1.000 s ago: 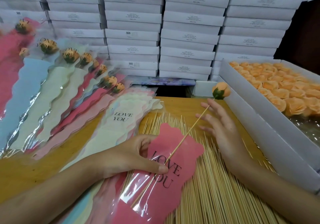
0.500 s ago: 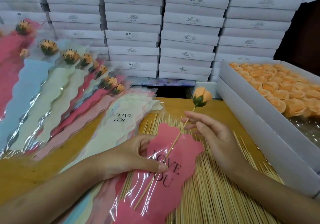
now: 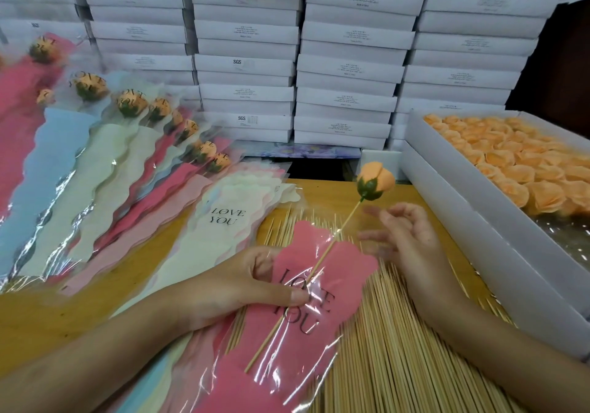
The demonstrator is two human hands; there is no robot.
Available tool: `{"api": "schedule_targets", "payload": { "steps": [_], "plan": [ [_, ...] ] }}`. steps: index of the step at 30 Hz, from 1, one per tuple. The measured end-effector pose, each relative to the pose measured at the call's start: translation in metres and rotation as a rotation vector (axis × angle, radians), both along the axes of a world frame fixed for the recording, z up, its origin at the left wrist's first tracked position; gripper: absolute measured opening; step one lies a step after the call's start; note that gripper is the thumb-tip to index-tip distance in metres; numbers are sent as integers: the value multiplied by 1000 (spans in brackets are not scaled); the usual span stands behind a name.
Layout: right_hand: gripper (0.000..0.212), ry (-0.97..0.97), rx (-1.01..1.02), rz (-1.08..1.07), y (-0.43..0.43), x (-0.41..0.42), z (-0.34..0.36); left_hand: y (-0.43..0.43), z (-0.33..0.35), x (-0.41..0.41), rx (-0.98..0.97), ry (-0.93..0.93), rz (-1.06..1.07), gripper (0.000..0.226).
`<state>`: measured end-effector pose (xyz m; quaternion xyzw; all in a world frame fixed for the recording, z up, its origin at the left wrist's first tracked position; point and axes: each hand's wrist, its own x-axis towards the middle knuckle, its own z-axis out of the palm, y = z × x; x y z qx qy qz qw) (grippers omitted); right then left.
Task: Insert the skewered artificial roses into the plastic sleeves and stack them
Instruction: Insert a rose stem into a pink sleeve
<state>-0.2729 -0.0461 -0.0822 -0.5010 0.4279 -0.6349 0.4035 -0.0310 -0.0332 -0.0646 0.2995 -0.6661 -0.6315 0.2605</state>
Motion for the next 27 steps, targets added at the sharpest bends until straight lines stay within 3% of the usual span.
{"api": "schedule_targets", "payload": {
  "steps": [1,4,5,7,10,19,27],
  "plan": [
    [11,-22,-1,-28,-2,-1,0,2,3,-2,-16,-15,-15,18],
    [29,-22,-25,-40,-5,-2,0,5,15,-9,22,-36,-109,68],
    [32,-10,-30,-32,-5,-3,-1,5,17,-10,36,-33,-121,73],
    [35,2,-30,-18,-6,-4,-2,4,12,-6,-6,-59,-131,62],
    [28,24,-12,-41,-6,-4,-1,2,1,-1,-26,-64,-90,15],
    [18,131,-43,13,3,1,2,2,0,-2,-32,-63,-7,40],
    [15,209,-55,44,9,3,5,3,0,-3,31,-61,9,26]
  ]
}}
